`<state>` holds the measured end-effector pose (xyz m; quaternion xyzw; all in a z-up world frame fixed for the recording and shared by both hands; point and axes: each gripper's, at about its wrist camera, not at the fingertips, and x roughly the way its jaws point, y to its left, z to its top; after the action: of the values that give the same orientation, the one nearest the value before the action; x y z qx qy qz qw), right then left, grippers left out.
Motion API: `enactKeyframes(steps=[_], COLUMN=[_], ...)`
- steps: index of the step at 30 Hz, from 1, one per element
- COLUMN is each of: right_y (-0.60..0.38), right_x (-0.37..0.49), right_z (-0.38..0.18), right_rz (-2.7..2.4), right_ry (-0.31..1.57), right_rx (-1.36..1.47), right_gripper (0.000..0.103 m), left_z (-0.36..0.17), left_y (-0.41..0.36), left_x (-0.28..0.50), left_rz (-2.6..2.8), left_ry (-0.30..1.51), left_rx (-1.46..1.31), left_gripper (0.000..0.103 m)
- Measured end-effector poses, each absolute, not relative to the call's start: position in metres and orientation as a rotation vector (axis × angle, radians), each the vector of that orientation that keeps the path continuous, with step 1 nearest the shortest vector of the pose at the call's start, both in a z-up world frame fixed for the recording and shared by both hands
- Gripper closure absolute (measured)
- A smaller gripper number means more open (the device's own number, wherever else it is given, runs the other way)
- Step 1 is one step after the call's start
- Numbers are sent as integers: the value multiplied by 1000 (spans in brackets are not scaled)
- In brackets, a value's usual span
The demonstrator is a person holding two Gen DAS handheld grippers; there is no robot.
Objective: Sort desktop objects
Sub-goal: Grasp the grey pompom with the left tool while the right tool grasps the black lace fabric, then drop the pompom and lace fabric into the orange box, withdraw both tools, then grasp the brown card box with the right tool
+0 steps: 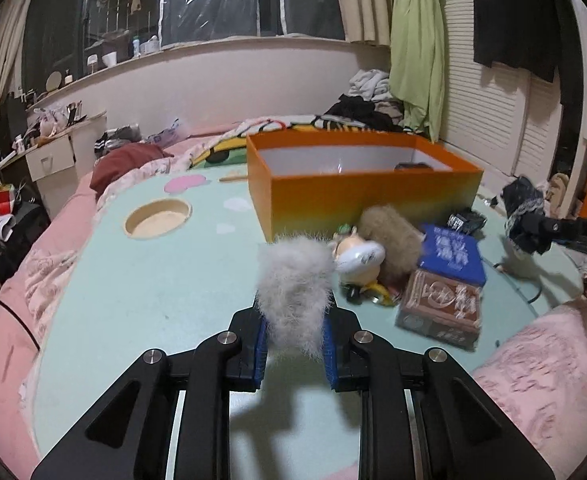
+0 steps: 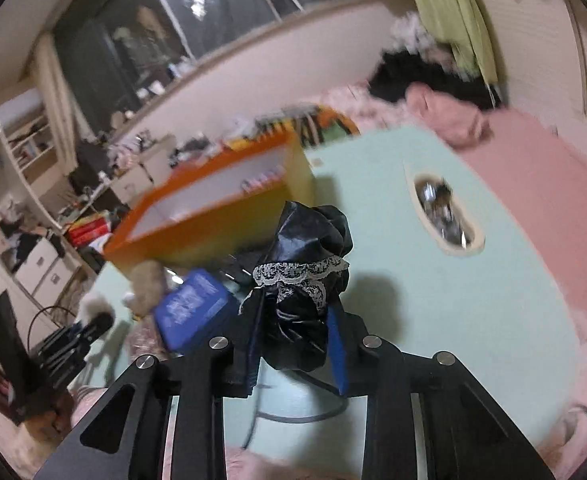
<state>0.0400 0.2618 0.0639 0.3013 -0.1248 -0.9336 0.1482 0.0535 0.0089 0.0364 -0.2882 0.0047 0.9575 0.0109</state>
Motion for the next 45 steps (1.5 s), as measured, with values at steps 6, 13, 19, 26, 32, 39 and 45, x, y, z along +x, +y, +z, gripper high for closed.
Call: enactKeyframes(steps=[6, 13, 19, 26, 32, 39, 45], right_y=[215, 172, 153, 180, 183, 181, 188], right_x=[12, -91, -106, -64, 10, 55, 37], right_z=[118, 122, 61, 96, 83, 20, -5], right_rz=[-2695, -2702, -2778, -2882, -2753, -2740, -2710], right_ry=[-187, -174, 129, -52, 71, 295, 266], right_rx=[693, 837, 1051, 730, 721, 806, 993], right_gripper=[76, 41, 13, 13, 10, 10, 7], left_z=[100, 129, 63, 89, 103, 39, 12], left_y=[12, 11, -2, -9, 9, 28, 36], left_x=[27, -55, -92, -49, 19, 53, 53], left_rz=[3046, 3046, 2972, 3060, 2940, 2822, 2854], left_ry=[-11, -106, -150, -210, -71, 97, 88], left_rx=[-704, -737, -1103, -800, -742, -996, -1026], left_gripper=[80, 58, 8, 8, 8, 8, 5])
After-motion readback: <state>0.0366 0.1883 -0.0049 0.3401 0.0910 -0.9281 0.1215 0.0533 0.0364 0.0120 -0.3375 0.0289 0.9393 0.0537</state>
